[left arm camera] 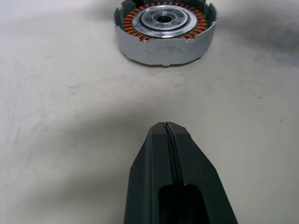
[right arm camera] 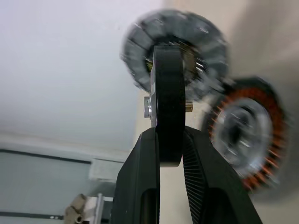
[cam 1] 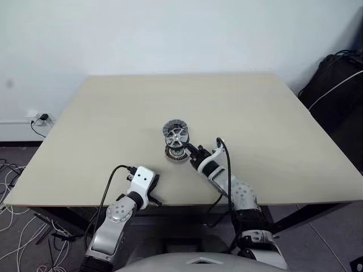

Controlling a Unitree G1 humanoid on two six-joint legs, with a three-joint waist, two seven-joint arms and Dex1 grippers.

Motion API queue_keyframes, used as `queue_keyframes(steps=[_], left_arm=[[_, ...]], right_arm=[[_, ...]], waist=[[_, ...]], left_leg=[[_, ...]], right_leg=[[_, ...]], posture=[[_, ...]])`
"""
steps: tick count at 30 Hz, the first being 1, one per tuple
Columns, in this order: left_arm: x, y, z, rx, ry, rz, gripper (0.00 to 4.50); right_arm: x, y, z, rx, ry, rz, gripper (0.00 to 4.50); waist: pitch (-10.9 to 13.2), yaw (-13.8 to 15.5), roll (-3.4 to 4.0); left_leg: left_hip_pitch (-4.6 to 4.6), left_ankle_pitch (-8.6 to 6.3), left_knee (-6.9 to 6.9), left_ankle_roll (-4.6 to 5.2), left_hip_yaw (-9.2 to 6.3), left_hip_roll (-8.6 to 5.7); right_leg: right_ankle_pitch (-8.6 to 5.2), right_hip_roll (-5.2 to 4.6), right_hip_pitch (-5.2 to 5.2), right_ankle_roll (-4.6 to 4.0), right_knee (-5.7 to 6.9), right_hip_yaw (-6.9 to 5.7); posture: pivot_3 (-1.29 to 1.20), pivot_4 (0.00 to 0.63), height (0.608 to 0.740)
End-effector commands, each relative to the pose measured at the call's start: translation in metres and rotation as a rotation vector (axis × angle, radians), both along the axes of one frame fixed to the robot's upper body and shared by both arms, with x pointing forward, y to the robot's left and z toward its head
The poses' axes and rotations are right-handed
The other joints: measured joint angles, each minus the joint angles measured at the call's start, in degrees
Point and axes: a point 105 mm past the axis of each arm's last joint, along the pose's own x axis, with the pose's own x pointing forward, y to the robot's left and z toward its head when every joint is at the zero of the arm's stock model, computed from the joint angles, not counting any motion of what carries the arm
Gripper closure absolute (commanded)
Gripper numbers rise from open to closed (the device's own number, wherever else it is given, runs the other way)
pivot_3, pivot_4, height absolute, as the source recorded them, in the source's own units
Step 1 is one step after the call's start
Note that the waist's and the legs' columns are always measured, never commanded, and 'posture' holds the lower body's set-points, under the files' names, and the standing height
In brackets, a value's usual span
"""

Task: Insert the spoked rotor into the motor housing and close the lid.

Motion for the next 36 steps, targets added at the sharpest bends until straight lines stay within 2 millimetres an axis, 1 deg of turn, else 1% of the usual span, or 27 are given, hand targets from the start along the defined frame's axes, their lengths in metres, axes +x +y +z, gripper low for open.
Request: queue_keyframes(steps=[1,7,22,36], left_arm=[[0.004,0.000,0.016,-0.006,-0.057,-0.002,4.50],[0.003,0.001,0.017,-0.007,-0.054,0.006,4.50],[0.002,-0.001,0.016,-0.022,-0.051,0.022,4.50],[0.003,-0.002,0.015,-0.026,-0.047,0.016,4.50]], right_arm=[[0.001,0.031,0.016,0.146,-0.019,0.020,4.12],[0.000,0.036,0.012,0.146,-0.001,0.043,4.12],[-0.010,0.024,-0.004,0.132,0.072,0.026,4.12],[-0.016,0.029,-0.017,0.114,0.119,0.058,4.12]], waist=[[0.0,0.0,0.00],[0.0,0.0,0.01],[0.0,-0.3,0.02],[0.0,-0.4,0.02]], left_leg=[[0.00,0.00,0.00,0.00,0.00,-0.01],[0.00,0.00,-0.06,-0.01,0.00,-0.02],[0.00,0.01,-0.07,-0.02,0.00,-0.02],[0.00,0.01,-0.07,-0.02,0.00,-0.02]], right_leg=[[0.00,0.00,0.00,0.00,0.00,0.00],[0.01,-0.01,-0.03,-0.01,0.00,0.01],[0.01,-0.02,-0.04,-0.03,0.02,0.01],[0.01,-0.02,-0.04,-0.03,0.02,0.01]], posture=[[0.00,0.000,0.740],[0.00,0.000,0.740],[0.00,0.000,0.740],[0.00,0.000,0.740]])
